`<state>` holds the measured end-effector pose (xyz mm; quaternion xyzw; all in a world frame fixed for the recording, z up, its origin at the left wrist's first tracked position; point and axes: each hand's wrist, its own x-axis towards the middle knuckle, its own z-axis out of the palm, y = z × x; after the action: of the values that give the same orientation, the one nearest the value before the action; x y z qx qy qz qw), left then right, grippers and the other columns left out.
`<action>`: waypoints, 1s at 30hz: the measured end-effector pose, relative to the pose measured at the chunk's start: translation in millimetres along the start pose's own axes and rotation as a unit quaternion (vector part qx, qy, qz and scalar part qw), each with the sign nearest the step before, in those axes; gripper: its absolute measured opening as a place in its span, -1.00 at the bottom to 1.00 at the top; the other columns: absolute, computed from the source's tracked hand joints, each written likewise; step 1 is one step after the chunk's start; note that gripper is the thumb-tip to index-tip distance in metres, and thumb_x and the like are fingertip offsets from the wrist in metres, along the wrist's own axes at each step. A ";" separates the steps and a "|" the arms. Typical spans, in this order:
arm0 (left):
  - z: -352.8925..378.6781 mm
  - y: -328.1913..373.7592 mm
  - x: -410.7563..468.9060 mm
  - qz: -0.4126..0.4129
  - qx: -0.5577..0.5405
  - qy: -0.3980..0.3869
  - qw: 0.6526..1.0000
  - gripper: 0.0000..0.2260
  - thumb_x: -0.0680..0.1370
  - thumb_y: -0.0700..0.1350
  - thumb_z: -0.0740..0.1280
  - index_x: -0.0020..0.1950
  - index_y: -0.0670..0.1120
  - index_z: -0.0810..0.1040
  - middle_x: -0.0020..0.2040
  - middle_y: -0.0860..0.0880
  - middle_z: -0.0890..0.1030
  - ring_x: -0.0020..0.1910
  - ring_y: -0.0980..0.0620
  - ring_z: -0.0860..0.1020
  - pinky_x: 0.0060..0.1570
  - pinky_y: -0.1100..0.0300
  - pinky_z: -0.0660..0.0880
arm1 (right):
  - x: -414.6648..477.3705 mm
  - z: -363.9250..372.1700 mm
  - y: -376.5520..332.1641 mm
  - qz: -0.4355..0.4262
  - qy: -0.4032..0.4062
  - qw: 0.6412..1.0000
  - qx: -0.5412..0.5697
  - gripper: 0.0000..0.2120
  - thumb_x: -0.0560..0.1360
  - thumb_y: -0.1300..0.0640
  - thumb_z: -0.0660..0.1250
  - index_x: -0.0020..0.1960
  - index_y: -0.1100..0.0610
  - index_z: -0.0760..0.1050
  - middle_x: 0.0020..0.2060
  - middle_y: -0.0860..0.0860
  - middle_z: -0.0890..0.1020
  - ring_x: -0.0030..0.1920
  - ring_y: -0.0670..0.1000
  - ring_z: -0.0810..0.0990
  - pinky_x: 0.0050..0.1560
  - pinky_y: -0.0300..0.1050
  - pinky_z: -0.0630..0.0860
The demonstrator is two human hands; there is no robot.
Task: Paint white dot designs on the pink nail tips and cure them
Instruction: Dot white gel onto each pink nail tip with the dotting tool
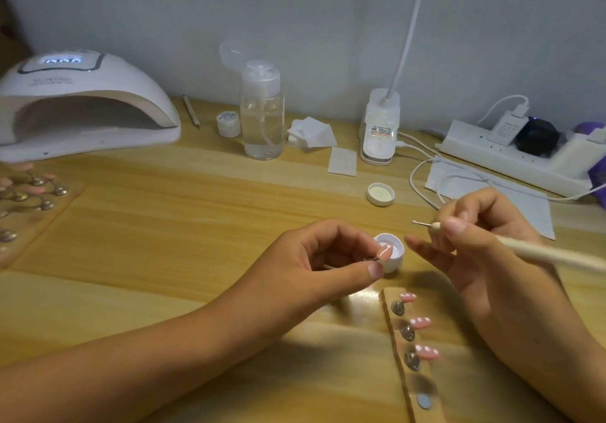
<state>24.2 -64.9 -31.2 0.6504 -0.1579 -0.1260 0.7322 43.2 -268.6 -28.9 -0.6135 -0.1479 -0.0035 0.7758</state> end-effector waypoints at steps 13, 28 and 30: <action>0.6 -0.8 -0.6 0.000 0.011 -0.001 1.000 -0.92 0.44 -0.15 0.41 -0.15 0.03 0.65 -0.27 0.12 0.62 -0.26 0.20 0.53 -0.24 0.41 0.43 | -1.7 10.1 -3.7 0.048 -0.035 0.997 0.045 -0.82 0.32 0.15 0.41 -0.39 0.05 0.43 -0.41 -0.02 0.48 -0.39 -0.11 0.55 -0.19 -0.06 0.63; 1.1 -0.7 -1.2 -0.002 0.024 0.000 1.000 -0.93 0.46 -0.17 0.43 -0.16 0.01 0.64 -0.27 0.14 0.62 -0.28 0.24 0.51 -0.29 0.44 0.40 | -3.3 15.1 -7.9 0.068 -0.023 0.996 0.047 -0.81 0.33 0.23 0.34 -0.40 0.10 0.40 -0.42 0.03 0.47 -0.39 -0.09 0.56 -0.21 -0.13 0.62; 1.0 -0.6 -1.5 -0.001 0.023 0.000 1.000 -0.91 0.46 -0.18 0.43 -0.16 0.01 0.64 -0.26 0.13 0.63 -0.27 0.23 0.52 -0.28 0.43 0.41 | -3.5 15.4 -8.1 0.070 -0.024 0.996 0.045 -0.82 0.31 0.20 0.37 -0.40 0.10 0.40 -0.42 0.02 0.47 -0.38 -0.10 0.55 -0.21 -0.14 0.62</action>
<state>22.5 -65.3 -31.8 0.6671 -0.1599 -0.1230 0.7171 35.0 -256.6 -18.9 -0.5863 -0.1231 0.0726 0.7974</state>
